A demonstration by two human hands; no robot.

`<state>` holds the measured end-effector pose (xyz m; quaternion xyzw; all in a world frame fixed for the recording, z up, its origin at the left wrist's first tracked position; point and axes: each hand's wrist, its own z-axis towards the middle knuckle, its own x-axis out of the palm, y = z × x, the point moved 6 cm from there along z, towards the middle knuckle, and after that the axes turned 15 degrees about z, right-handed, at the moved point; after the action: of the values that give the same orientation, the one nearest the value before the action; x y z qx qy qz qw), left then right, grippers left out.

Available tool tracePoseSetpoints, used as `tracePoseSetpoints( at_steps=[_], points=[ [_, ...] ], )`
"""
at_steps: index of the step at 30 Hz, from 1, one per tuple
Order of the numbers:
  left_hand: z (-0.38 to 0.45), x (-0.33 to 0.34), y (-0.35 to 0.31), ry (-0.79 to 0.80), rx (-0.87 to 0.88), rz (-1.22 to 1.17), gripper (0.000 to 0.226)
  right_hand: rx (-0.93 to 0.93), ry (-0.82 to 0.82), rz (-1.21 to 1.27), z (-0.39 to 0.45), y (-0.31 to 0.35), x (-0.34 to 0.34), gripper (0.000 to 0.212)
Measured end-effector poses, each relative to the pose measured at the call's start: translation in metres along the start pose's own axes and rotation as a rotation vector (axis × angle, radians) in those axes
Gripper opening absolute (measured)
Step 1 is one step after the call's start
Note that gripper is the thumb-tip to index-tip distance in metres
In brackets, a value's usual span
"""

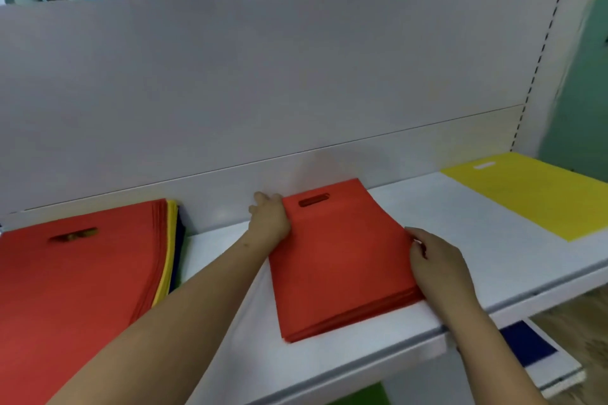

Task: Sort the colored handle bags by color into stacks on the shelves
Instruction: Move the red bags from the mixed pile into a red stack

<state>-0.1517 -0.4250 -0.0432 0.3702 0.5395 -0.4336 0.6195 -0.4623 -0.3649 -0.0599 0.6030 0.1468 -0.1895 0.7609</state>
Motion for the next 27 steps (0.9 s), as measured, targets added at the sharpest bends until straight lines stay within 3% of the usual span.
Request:
tracePoseSetpoints(
  at_steps=[4, 7, 10, 14, 20, 24, 27],
  points=[
    [0.000, -0.011, 0.007, 0.001, 0.013, 0.023, 0.042, -0.047, -0.105, -0.252, -0.004, 0.014, -0.002, 0.037],
    [0.002, -0.034, 0.028, -0.015, 0.060, 0.012, 0.042, -0.088, -0.141, -0.236, -0.007, 0.045, 0.006, 0.040],
    [-0.002, -0.069, 0.063, -0.105, 0.107, 0.031, 0.043, -0.241, -0.114, -0.154, -0.014, 0.088, 0.035, 0.039],
    [-0.025, -0.115, 0.131, -0.243, 0.112, 0.034, 0.040, -0.354, 0.158, 0.129, -0.039, 0.145, 0.106, 0.038],
    [-0.073, -0.139, 0.251, -0.372, 0.003, 0.106, 0.036, -0.485, 0.532, 0.267, -0.110, 0.211, 0.194, 0.056],
    [-0.111, -0.131, 0.327, -0.329, -0.172, 0.152, 0.046, -0.529, 0.727, 0.127, -0.147, 0.237, 0.234, 0.078],
    [-0.127, -0.110, 0.364, -0.177, -0.271, 0.253, 0.060, -0.551, 0.776, 0.012, -0.160, 0.241, 0.251, 0.086]
  ],
)
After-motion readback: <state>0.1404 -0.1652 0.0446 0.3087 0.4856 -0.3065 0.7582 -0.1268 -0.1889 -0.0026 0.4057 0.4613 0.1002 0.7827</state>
